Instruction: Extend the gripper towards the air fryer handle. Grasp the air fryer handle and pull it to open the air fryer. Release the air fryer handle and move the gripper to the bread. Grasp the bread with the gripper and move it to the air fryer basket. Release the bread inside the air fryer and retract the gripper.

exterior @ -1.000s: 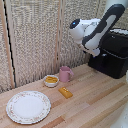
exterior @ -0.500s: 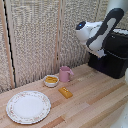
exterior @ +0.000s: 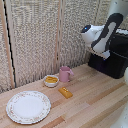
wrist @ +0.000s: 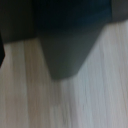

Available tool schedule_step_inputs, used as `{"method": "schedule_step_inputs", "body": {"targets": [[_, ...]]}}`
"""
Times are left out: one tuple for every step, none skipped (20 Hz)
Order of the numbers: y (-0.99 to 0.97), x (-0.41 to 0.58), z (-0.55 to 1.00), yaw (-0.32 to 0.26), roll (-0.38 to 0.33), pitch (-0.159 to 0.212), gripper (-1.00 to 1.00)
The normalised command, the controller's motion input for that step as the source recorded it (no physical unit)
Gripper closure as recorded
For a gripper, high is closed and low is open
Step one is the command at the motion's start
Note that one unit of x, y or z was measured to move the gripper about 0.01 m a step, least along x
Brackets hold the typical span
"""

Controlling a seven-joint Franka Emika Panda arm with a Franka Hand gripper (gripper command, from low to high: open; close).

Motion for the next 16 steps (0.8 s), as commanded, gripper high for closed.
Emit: {"method": "schedule_step_inputs", "body": {"targets": [[-0.55, -0.020, 0.00, 0.074, -0.076, 0.084, -1.00], [-0.54, -0.029, 0.00, 0.070, -0.077, 0.085, -1.00], [-0.52, 0.000, 0.00, 0.092, -0.054, 0.094, 1.00], [-0.42, 0.000, 0.00, 0.104, 0.000, 0.110, 1.00], [-0.33, 0.000, 0.00, 0.058, 0.015, 0.089, 1.00], [-0.24, 0.000, 0.00, 0.000, 0.000, 0.016, 1.00], [-0.16, 0.000, 0.00, -0.002, 0.000, 0.000, 1.00], [0.00, 0.009, 0.00, 0.000, 0.000, 0.002, 1.00], [0.00, 0.000, 0.00, 0.000, 0.000, 0.000, 1.00], [0.00, 0.000, 0.00, 0.000, 0.000, 0.000, 1.00], [0.00, 0.000, 0.00, 0.000, 0.000, 0.000, 1.00], [0.00, 0.000, 0.00, 0.000, 0.000, 0.000, 1.00], [0.00, 0.000, 0.00, 0.000, 0.000, 0.005, 1.00], [0.00, 0.129, 0.00, -0.038, 0.000, 0.005, 1.00], [0.00, 0.000, 0.00, -0.027, 0.000, -0.007, 1.00], [0.01, 0.000, 0.02, -0.009, 0.000, -0.032, 1.00]]}}
